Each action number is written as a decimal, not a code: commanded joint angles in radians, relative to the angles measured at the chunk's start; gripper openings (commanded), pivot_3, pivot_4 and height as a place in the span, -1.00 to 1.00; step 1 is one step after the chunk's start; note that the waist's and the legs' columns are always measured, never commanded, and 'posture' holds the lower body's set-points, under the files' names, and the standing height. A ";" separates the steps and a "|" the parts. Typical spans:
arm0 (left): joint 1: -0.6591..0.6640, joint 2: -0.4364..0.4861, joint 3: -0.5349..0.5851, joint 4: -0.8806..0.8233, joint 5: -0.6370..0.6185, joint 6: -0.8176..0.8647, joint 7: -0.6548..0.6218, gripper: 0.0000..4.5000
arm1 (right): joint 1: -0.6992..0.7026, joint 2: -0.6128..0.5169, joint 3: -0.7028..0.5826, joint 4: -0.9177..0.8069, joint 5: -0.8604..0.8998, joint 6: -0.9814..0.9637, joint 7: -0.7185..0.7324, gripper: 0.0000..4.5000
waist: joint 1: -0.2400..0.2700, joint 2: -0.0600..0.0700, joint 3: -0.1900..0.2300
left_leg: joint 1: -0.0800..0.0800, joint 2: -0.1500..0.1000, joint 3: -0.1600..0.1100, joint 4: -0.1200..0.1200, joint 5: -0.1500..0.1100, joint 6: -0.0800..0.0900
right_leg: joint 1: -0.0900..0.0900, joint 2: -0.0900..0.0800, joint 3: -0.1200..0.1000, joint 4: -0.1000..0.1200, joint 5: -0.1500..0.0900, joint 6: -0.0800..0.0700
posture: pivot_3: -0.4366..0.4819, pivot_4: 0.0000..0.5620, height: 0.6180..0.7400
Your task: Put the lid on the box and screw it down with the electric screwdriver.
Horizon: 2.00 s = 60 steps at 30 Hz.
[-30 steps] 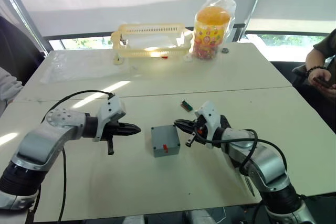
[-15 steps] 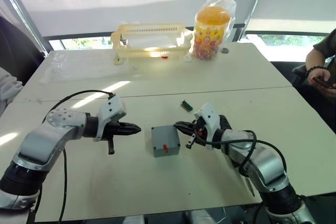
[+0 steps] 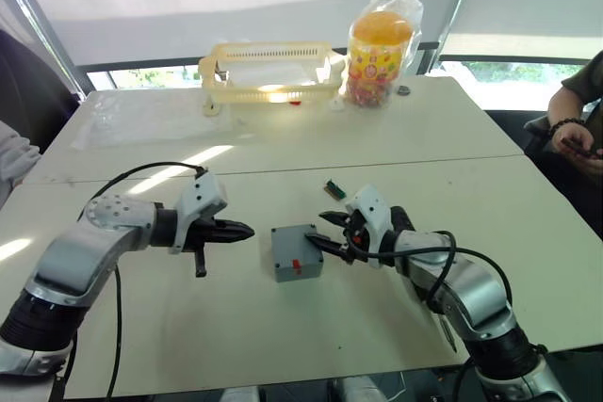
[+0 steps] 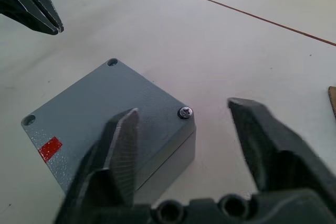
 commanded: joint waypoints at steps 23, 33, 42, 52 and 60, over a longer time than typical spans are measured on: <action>-0.085 -0.028 -0.124 -0.235 -0.041 -0.049 -0.099 -0.61 | -0.113 -0.897 -0.267 0.062 0.792 0.833 0.192 1.00 | -0.002 0.002 0.002 | 0.000 0.000 0.002 0.000 -0.002 0.004 | 0.000 0.000 0.002 -0.002 -0.001 -0.001 | -0.05 -0.47 1.00; -0.050 -0.029 -0.133 -0.296 -0.041 -0.042 -0.063 -0.61 | -0.141 -0.818 -0.156 0.217 1.071 0.833 -0.170 1.00 | 0.002 0.001 0.002 | -0.001 0.000 0.003 0.001 -0.002 0.004 | -0.001 0.000 0.003 -0.003 -0.002 -0.003 | -0.05 -0.47 1.00; -0.024 -0.027 -0.138 -0.308 -0.039 -0.036 -0.041 -0.61 | -0.205 -0.720 -0.065 0.380 1.209 0.833 -0.434 1.00 | 0.001 0.001 0.002 | -0.001 0.000 0.003 0.001 -0.002 0.004 | -0.001 0.000 0.003 -0.003 -0.001 -0.001 | -0.05 -0.47 1.00; 0.003 -0.021 -0.130 -0.344 -0.055 -0.006 -0.010 -0.58 | -0.222 -0.657 0.007 0.418 1.310 0.833 -0.710 -0.23 | -0.001 -0.002 0.000 | 0.000 0.000 0.003 0.001 -0.002 0.004 | 0.000 0.001 0.004 -0.003 -0.002 -0.002 | -0.05 -0.47 1.00; 0.000 -0.009 -0.096 -0.292 -0.065 -0.028 -0.017 -0.58 | -0.122 -0.769 -0.066 0.407 1.568 0.652 -0.985 -0.23 | 0.008 -0.003 -0.001 | -0.001 0.000 0.003 0.002 -0.002 0.004 | 0.000 0.000 0.004 -0.003 -0.002 -0.002 | -0.05 -0.47 1.00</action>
